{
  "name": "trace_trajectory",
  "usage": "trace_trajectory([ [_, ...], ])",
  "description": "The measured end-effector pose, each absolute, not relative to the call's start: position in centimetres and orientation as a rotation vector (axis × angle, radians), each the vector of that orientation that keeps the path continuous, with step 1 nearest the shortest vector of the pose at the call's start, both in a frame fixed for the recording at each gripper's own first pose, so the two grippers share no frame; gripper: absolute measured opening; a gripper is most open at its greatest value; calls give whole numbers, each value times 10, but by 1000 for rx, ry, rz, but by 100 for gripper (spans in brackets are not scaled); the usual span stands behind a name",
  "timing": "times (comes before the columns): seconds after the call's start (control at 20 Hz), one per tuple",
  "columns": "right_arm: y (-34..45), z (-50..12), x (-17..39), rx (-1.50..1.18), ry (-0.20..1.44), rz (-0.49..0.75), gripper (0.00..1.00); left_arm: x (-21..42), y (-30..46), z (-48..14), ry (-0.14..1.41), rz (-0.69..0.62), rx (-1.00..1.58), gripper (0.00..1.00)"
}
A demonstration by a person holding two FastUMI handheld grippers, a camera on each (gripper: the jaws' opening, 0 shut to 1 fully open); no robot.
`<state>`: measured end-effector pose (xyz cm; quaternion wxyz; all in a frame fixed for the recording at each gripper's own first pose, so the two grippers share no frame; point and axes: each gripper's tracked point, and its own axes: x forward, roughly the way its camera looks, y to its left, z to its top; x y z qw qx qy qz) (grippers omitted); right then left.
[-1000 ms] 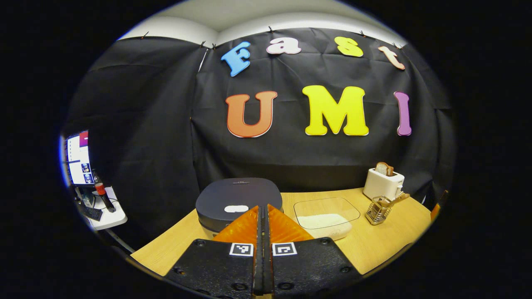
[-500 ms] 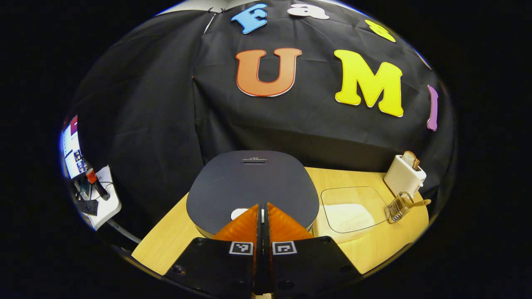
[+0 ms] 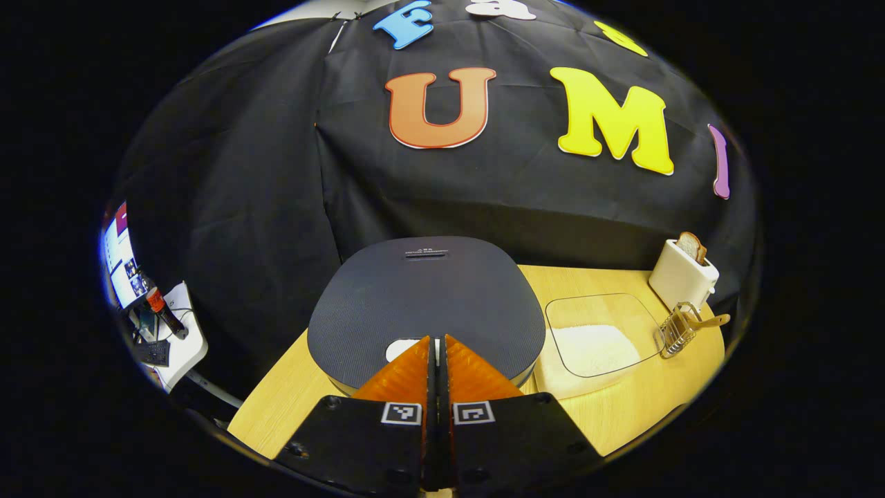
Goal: Close the left gripper, press the button to open the rice cooker; take a wooden spoon from the chopstick holder with the right hand, scoop a spoonful of rice and pour it into the rice cooker, then put the wooden spoon back into the chopstick holder.
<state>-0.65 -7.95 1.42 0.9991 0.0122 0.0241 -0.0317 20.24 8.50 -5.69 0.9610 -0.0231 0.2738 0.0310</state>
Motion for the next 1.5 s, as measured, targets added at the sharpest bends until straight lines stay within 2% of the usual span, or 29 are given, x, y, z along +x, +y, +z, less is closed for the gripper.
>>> trace_trajectory([
  [0.15,-81,18,-9,15,37,-64,95,202,83,-52,562,46,-113,3],
  [0.3,-85,13,-8,11,46,-72,95,201,84,-35,491,39,-117,3],
  [0.45,-89,7,-3,13,68,-86,95,207,86,14,277,54,-58,4],
  [0.55,-92,-1,1,18,86,-97,95,203,81,46,139,42,-33,18],
  [0.6,-93,-6,2,25,98,-101,95,198,77,55,104,32,-22,31],
  [0.65,-94,-11,5,32,114,-104,95,193,76,62,78,36,-7,25],
  [0.7,-94,-17,9,37,129,-105,95,186,74,67,59,35,8,36],
  [0.75,-95,-22,12,39,142,-109,95,174,68,70,53,24,30,36],
  [0.85,-101,-30,20,32,156,-123,95,154,62,64,45,31,58,53],
  [0.9,-104,-36,25,30,164,-136,94,143,63,62,46,48,72,51],
  [0.95,-108,-43,32,26,185,-150,95,133,63,56,51,63,87,62],
  [1.1,-112,-65,57,38,244,-163,94,107,49,42,30,66,101,70],
  [1.25,-117,-76,84,14,266,-167,95,81,41,27,15,53,98,72],
  [1.3,-118,-79,92,3,267,-168,95,72,37,21,23,40,91,77],
  [1.35,-117,-81,99,-8,271,-162,95,65,33,13,43,25,83,71],
  [1.4,-118,-85,107,-20,277,-162,95,57,33,6,61,18,72,78],
  [1.5,-119,-91,123,-23,287,-164,95,45,40,-2,85,34,48,78],
])
